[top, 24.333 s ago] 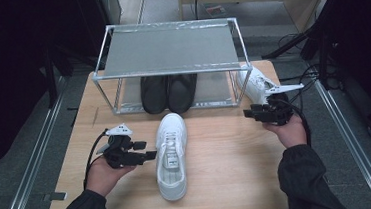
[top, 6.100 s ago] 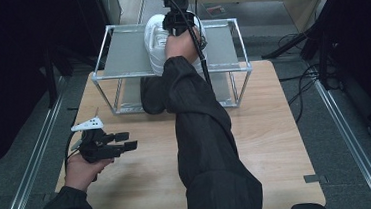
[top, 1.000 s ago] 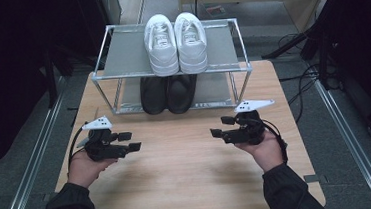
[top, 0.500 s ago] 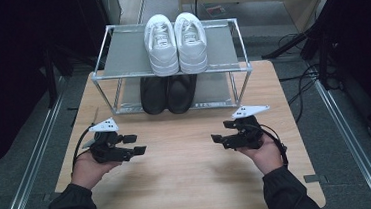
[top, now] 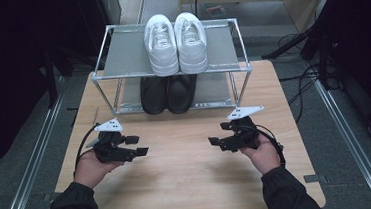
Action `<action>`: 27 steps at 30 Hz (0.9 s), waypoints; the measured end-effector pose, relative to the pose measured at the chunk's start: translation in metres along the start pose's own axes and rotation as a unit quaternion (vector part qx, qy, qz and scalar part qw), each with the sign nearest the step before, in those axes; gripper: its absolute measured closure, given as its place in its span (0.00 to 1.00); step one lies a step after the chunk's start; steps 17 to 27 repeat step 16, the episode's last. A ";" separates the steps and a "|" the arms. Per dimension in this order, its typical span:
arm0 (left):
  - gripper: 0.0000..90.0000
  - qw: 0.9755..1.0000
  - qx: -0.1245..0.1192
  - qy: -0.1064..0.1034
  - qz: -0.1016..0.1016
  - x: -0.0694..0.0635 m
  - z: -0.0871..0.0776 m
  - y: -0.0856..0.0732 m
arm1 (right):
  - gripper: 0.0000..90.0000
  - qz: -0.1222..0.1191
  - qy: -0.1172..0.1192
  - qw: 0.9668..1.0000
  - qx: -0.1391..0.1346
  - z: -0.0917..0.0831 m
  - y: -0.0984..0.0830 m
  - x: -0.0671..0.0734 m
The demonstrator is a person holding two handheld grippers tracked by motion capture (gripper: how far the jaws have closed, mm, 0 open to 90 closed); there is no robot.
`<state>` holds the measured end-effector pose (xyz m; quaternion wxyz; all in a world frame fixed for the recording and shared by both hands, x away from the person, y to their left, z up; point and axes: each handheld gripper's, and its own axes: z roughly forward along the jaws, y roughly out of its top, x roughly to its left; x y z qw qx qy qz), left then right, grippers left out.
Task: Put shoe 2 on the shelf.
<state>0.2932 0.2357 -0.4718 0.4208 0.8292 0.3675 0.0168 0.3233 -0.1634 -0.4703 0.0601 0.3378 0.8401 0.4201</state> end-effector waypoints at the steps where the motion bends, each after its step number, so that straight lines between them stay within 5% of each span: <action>1: 0.39 1.000 0.001 0.000 0.001 0.000 0.000 0.000 | 0.28 -0.001 0.002 1.000 0.002 0.000 0.000 0.000; 27: 0.37 1.000 0.012 0.003 0.004 -0.002 0.005 -0.001 | 0.27 0.023 -0.005 1.000 -0.004 -0.001 0.000 -0.005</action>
